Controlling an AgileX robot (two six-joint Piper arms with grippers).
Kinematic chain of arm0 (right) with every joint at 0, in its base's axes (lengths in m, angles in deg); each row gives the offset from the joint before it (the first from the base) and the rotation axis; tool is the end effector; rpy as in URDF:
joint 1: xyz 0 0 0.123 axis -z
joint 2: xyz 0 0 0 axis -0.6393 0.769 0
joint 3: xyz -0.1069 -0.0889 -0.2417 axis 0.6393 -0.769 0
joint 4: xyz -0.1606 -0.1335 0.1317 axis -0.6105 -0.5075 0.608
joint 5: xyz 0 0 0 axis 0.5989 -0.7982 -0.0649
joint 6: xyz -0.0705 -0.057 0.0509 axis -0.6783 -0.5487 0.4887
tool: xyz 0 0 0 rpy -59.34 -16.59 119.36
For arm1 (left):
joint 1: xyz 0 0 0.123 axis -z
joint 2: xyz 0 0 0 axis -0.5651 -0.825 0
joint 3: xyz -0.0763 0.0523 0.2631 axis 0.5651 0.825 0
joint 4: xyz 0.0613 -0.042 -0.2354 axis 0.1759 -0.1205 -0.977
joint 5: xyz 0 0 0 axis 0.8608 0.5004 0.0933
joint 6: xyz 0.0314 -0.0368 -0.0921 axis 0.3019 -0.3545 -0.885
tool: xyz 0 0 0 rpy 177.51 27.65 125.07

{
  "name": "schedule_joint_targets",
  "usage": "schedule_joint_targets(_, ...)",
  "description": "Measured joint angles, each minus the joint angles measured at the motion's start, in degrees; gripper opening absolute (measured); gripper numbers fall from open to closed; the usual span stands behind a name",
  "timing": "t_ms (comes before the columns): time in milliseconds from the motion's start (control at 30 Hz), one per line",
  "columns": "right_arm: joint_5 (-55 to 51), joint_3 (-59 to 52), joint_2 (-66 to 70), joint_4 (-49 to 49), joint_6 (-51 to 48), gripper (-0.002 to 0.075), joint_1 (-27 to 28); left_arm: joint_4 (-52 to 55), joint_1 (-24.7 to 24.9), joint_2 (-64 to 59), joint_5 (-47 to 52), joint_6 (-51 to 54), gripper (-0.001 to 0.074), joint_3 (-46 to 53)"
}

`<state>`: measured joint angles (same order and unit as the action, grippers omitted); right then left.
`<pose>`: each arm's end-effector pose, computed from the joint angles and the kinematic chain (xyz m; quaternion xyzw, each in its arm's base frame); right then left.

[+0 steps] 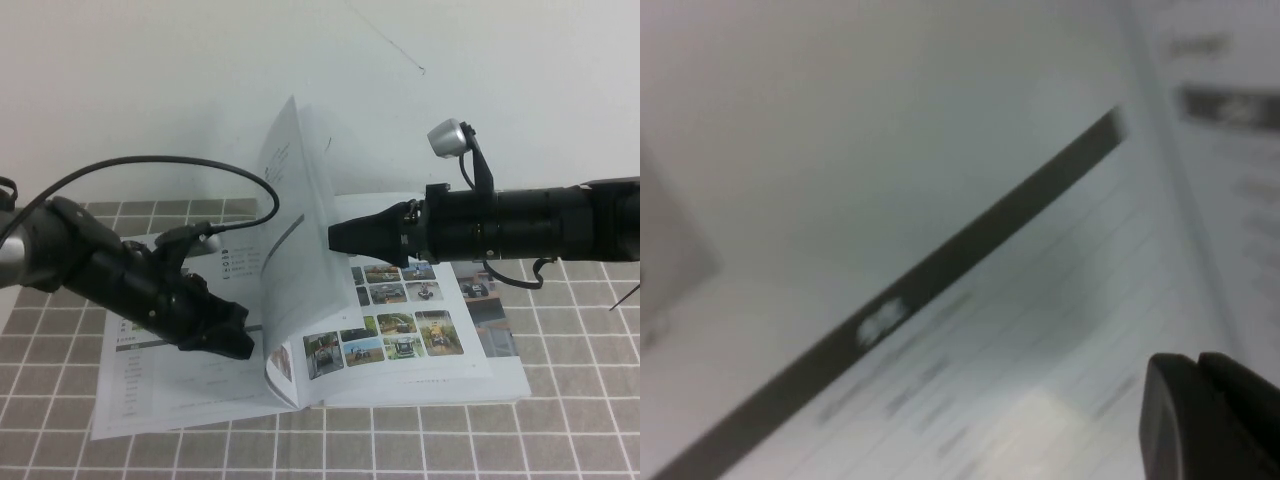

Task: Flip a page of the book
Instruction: Open the closed book

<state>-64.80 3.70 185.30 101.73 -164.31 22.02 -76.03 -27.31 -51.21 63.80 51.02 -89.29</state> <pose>0.3710 0.2090 0.1856 -0.2676 0.7498 0.5097 0.3263 0.3631 -0.1046 0.1378 0.1418 0.9366 -0.2960 0.1224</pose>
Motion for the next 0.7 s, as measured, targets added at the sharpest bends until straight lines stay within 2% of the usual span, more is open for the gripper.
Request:
schedule_joint_targets(467, -1.94, 0.0, 0.0, -0.71, -0.34, 0.0437, 0.0, 4.96, 0.0, 0.0, 12.45, -5.36, -0.0004, -15.58)
schedule_joint_targets(700, 3.37, 0.0, 0.0, -6.04, 0.97, 0.0437, 0.0, 6.14, 0.0, 0.0, 14.63, -6.45, -0.0004, -18.06)
